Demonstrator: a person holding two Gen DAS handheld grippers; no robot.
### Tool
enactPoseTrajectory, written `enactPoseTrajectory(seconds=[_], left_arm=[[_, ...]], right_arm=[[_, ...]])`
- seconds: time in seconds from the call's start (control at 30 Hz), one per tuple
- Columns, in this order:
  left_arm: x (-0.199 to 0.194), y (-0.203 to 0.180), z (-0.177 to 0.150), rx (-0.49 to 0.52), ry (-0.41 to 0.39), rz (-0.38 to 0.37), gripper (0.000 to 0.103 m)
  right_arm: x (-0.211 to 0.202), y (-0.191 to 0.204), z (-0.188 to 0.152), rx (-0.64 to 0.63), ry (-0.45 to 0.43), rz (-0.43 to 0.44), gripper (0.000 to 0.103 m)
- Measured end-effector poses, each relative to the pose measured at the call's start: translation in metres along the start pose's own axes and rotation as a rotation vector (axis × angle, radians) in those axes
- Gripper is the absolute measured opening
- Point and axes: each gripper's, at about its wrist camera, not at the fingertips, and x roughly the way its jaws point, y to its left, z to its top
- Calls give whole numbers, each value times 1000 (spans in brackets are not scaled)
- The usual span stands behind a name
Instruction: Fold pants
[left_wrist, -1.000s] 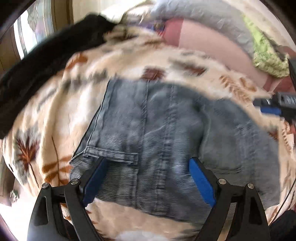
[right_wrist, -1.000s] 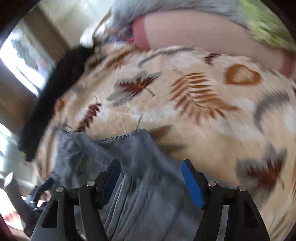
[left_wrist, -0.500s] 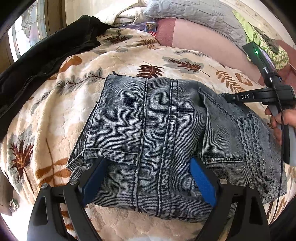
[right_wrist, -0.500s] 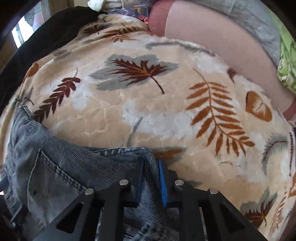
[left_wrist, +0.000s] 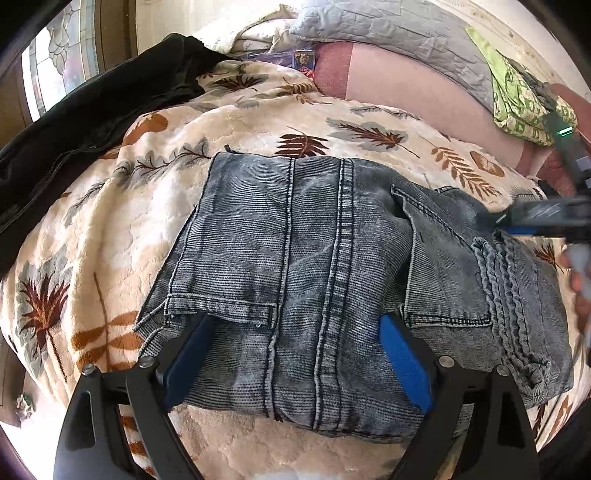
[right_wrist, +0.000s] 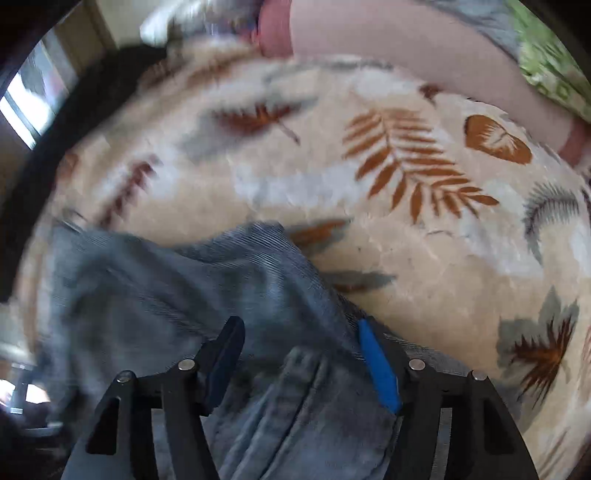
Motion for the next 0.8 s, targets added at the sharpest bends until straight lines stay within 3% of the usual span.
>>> enactPoseTrajectory(seconds=[0.07, 0.2, 0.3, 0.37, 0.43, 0.5, 0.63, 0.73, 0.8], left_arm=[[0, 0, -1, -4, -2, 2, 91], [0, -1, 0, -11, 0, 12, 91], [0, -1, 0, -13, -2, 11, 91], [0, -1, -1, -11, -4, 12, 91], [0, -2, -1, -6, -7, 15, 91], [-1, -1, -1, -7, -7, 10, 91], [-1, -1, -1, -8, -7, 9, 92], [0, -1, 0, -10, -6, 11, 92], [0, -1, -1, -7, -8, 13, 92]], right_arm=[[-37, 2, -14, 1, -79, 2, 67], [-71, 6, -49, -23, -100, 49, 70], [-58, 6, -78, -29, -55, 54, 74], [-11, 6, -95, -77, 99, -27, 75], [-9, 4, -100, -71, 46, -24, 80], [-19, 7, -97, -46, 54, -26, 80], [-47, 20, -105, -68, -48, 7, 80], [-15, 24, -123, -114, 64, -13, 83], [-21, 27, -126, -126, 10, -35, 87]])
